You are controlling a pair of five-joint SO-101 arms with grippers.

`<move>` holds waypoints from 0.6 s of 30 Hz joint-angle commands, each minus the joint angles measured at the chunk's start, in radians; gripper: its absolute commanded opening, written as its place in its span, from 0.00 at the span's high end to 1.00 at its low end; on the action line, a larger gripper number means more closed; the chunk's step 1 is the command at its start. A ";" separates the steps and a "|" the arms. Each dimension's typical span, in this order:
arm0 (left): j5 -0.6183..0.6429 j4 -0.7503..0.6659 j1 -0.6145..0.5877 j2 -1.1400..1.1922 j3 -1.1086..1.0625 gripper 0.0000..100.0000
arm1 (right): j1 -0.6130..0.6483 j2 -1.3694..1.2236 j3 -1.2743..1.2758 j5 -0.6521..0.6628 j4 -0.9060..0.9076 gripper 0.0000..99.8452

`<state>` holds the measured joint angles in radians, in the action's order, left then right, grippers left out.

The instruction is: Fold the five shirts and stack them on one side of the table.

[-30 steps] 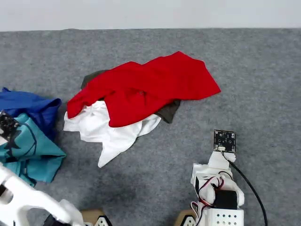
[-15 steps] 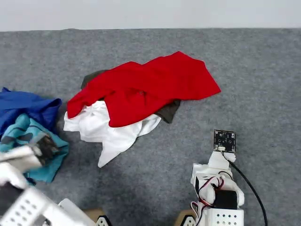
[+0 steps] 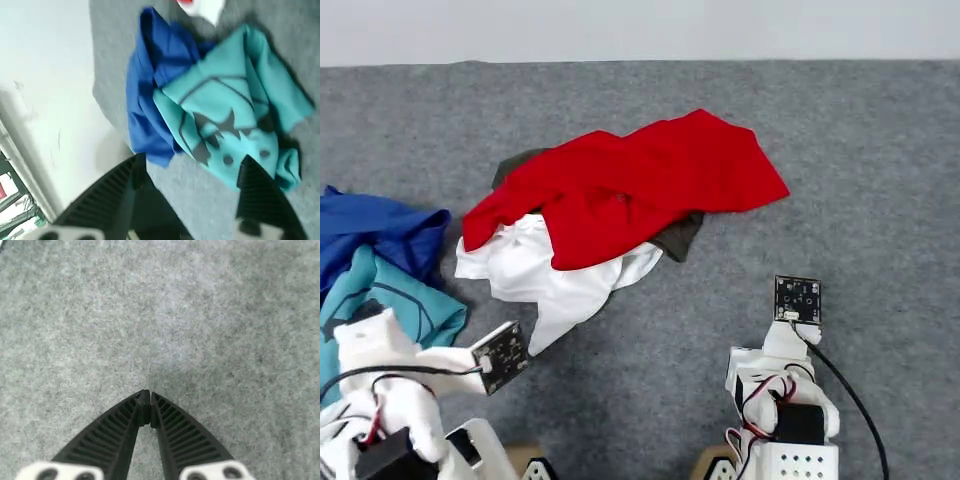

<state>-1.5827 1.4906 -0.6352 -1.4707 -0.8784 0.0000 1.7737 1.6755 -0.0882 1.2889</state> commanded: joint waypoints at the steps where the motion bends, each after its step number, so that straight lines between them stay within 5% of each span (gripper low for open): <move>1: 0.092 0.000 0.092 0.101 0.101 0.71 | -0.002 0.015 0.009 0.008 0.004 0.99; 18: 0.316 -0.009 0.446 0.890 0.633 0.71 | -0.002 0.015 0.009 0.008 0.004 0.99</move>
<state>-1.3311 1.4906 -0.2578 -0.6697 -0.3107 0.0000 1.7737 1.6755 -0.0882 1.2889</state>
